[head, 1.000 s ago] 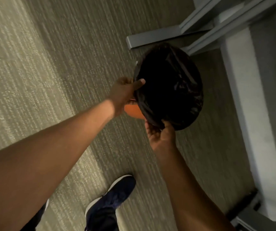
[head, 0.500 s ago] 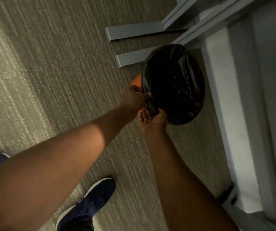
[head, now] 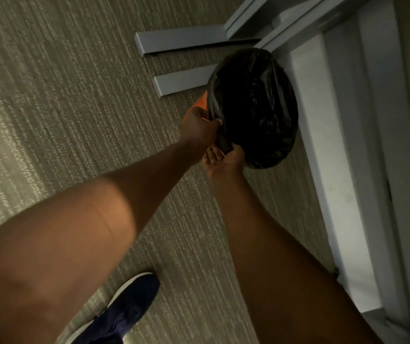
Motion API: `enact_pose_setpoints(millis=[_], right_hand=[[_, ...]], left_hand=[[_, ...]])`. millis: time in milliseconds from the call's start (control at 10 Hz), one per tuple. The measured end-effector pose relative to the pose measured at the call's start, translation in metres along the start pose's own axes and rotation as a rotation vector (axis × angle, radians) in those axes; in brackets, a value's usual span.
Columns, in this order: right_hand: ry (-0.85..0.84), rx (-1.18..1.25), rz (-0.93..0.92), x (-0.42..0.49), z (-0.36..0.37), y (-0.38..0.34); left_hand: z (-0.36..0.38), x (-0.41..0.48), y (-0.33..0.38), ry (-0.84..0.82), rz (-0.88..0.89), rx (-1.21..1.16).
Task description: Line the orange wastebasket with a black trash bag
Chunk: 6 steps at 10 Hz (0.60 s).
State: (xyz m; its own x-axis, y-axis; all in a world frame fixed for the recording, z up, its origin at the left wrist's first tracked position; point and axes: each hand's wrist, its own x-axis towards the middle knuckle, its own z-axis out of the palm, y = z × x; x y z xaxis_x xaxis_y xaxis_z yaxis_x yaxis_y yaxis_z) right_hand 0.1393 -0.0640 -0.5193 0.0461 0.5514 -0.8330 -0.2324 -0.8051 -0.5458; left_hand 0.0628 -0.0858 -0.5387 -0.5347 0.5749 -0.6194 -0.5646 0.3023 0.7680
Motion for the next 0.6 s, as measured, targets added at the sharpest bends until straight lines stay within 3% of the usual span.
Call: enact_pose_setpoints(millis=[300, 600], right_hand=[[-0.051, -0.072, 0.063, -0.003, -0.001, 0.002], [-0.051, -0.071, 0.141, -0.043, 0.003, 0.025]], left_hand=[[-0.009, -0.005, -0.001, -0.066, -0.020, -0.091], [-0.041, -0.032, 0.003, 0.007, -0.135, 0.079]])
